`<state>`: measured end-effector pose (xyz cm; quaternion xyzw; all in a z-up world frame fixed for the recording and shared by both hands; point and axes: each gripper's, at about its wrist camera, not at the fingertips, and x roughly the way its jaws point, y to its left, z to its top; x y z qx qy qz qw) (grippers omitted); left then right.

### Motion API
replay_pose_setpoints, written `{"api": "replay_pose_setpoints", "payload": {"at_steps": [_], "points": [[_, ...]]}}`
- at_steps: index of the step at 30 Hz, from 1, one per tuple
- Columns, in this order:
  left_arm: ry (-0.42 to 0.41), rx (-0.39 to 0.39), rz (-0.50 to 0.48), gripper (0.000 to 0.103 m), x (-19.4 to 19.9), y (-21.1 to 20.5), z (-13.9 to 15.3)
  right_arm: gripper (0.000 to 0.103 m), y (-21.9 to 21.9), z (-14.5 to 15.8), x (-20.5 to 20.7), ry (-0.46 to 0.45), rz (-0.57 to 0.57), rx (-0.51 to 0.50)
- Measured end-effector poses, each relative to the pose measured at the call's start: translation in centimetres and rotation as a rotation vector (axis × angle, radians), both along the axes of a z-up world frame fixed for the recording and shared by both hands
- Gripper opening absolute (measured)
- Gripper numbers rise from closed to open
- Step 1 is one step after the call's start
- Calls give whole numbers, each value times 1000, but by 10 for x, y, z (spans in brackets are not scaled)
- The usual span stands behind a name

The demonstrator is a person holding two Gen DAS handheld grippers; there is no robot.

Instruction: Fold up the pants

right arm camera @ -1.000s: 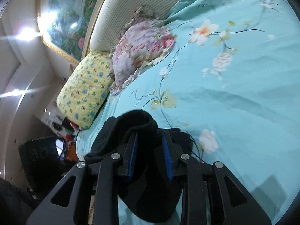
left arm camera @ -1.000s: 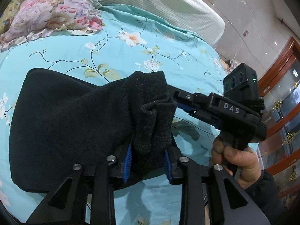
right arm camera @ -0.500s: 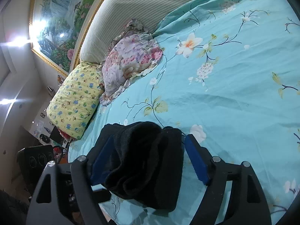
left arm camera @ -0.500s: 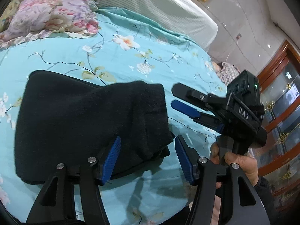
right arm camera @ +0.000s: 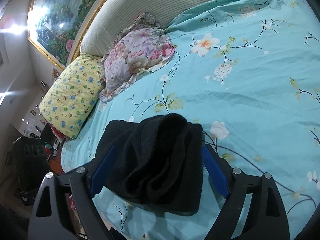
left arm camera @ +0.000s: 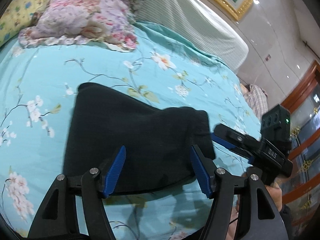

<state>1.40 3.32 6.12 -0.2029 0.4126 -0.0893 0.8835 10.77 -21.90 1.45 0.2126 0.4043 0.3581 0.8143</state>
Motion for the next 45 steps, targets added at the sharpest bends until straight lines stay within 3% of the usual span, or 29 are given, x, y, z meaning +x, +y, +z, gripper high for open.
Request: {"api": "replay_pose_setpoints", "payload": {"at_steps": [22,32,45], "points": [[33,-48,128,72,-2,60,-14,92,15,-3,-21,40,-32,-37],[64,-72,139,74,1,67,-24,93,18,-9,-22,52,-48,-52],[138,-133,144,79,18,77,-50,93,17,-36,-15,139,-74,-46]]}}
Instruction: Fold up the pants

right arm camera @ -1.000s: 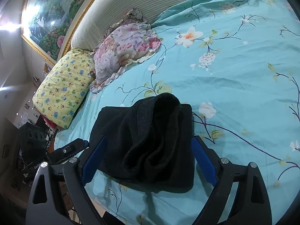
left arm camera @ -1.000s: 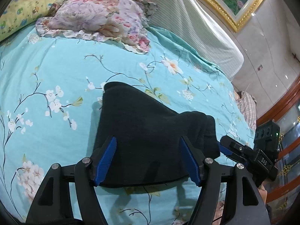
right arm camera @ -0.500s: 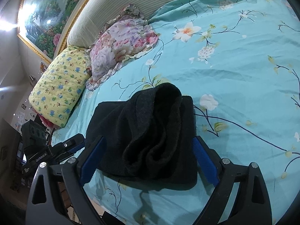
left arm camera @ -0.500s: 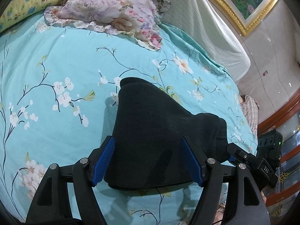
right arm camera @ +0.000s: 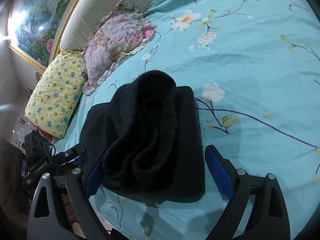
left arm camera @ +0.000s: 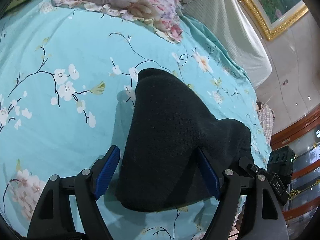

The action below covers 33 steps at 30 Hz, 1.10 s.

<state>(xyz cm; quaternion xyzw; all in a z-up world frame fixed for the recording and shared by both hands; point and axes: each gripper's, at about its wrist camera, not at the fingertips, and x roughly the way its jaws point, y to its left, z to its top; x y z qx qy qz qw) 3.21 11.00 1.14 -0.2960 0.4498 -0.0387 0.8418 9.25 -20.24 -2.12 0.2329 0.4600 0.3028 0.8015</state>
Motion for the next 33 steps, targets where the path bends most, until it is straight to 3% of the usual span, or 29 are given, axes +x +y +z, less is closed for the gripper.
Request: {"api": "replay_pose_setpoints", "payload": {"at_steps": [14,26,30,33], "points": [[32,-45,6,88,19,6,-20,93,-1,-6,4,8,-12,5],[33,9,-21,90,31,1,-22,88,2,-11,8,-20,-7,-21],[33,15,-32,85,31,-1,-22,84,2,-12,10,-21,1,-26],[30,1,-49,72,32,-3,-22,82,4,-13,11,-26,7,-28]]}}
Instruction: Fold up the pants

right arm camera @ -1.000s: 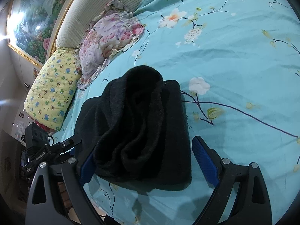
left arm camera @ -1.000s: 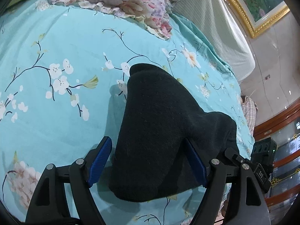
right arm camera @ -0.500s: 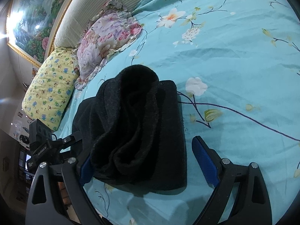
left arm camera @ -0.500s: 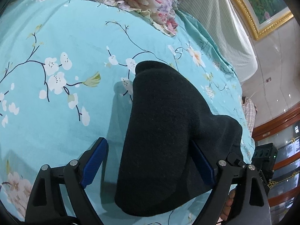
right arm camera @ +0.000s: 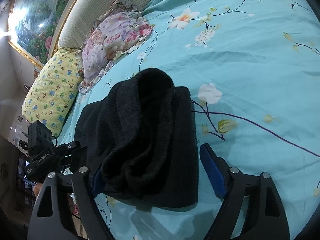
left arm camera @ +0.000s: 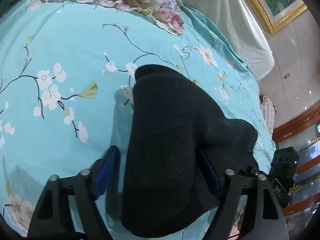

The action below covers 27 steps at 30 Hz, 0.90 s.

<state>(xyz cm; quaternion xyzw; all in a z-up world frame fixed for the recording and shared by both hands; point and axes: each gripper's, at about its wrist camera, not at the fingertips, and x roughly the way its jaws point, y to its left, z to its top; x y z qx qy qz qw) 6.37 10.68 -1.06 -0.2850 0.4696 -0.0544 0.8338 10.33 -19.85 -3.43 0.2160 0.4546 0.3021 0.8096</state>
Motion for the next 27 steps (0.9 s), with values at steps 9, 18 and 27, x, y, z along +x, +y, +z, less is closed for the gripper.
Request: {"api": "replay_pose_setpoints", "payload": {"at_steps": [9,18,27], "points": [[-22,71,-15,55,-6,-14,11,79,7,-2,-2,-26,17,-18],[-34,106,-20,44,-10,-20,19,68,6,-1,-8,-39,-16,-23],[-50,126,-24,37,-16,-23,28,55,4,2,-13,-37,-26,28]]}}
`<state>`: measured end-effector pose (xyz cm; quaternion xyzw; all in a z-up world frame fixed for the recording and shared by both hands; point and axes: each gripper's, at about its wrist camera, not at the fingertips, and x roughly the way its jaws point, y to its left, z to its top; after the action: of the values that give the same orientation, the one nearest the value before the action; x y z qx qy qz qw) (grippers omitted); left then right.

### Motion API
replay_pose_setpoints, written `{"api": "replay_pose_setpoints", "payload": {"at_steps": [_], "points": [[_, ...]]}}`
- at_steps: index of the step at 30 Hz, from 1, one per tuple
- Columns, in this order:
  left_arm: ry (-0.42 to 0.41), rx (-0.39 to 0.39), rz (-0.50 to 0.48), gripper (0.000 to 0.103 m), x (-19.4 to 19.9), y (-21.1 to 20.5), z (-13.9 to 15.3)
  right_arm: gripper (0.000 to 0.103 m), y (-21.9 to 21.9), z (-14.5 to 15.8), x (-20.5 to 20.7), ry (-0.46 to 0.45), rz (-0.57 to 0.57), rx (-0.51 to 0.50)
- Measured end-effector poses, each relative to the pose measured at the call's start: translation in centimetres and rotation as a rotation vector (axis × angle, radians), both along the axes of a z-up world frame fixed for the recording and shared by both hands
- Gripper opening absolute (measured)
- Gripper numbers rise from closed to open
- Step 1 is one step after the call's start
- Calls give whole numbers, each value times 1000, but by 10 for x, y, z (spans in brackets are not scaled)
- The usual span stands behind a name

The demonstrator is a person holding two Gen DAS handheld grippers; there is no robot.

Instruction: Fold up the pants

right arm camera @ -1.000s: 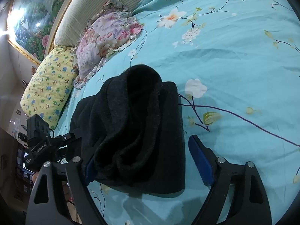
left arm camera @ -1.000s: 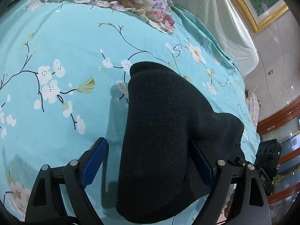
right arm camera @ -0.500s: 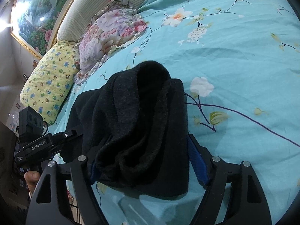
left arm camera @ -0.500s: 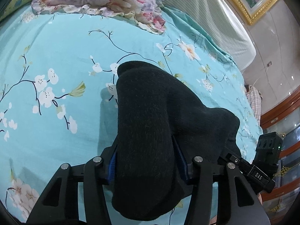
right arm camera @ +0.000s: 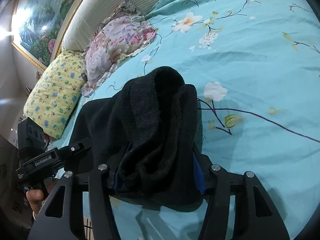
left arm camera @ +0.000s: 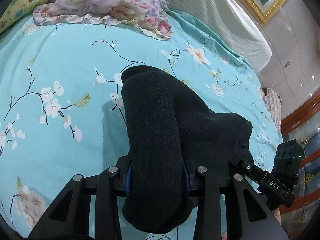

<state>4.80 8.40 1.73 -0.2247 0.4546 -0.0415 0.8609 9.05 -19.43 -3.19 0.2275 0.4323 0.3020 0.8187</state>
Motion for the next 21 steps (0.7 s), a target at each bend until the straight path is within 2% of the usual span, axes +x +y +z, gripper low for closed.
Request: {"api": "replay_pose_setpoints", "payload": {"at_steps": [11,21], "points": [[-67,60,25,33,-21,5,30,49,11,21,-8,-37,34,19],[-111,63,97,33,-41,41,49,48,42,40,-7,-77,103,30]]}}
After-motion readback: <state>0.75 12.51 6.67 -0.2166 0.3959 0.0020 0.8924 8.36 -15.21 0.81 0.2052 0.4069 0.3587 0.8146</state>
